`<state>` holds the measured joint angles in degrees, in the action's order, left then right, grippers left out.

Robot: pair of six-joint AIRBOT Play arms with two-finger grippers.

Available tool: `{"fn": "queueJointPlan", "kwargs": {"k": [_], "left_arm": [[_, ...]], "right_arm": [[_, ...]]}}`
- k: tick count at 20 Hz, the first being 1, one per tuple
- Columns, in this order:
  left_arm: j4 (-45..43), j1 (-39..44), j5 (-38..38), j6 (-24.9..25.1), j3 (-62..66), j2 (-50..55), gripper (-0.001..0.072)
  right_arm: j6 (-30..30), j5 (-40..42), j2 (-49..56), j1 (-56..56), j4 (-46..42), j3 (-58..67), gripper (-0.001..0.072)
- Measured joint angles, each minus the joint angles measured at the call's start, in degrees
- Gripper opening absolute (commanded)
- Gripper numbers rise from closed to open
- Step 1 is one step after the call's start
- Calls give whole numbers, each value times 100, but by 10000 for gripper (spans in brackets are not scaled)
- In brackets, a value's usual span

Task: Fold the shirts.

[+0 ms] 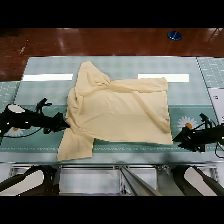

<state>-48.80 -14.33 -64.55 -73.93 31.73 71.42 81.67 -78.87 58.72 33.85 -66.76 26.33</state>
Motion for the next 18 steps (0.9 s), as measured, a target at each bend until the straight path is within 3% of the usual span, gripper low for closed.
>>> {"fn": "queueJointPlan", "kwargs": {"k": [5,6,7,8,9,14,18], "left_arm": [[20,7,-44,0,24,0,17],[22,7,-55,0,24,0,17],[24,7,-55,0,24,0,17],[28,7,-57,0,26,0,17],[31,7,-57,0,31,0,17],[229,7,-293,0,697,-195,16],[946,7,-455,17,2400,-734,16]], "right_arm": [[-39,310,446,-553,380,-61,412],[-46,411,511,-678,555,-61,384],[-52,564,568,-815,752,-66,264],[-85,820,610,-979,935,-66,53],[-138,1029,643,-1143,1082,-57,28],[-612,1128,459,-2037,2186,730,27],[-474,903,-4,-2297,2326,2769,27]]}}
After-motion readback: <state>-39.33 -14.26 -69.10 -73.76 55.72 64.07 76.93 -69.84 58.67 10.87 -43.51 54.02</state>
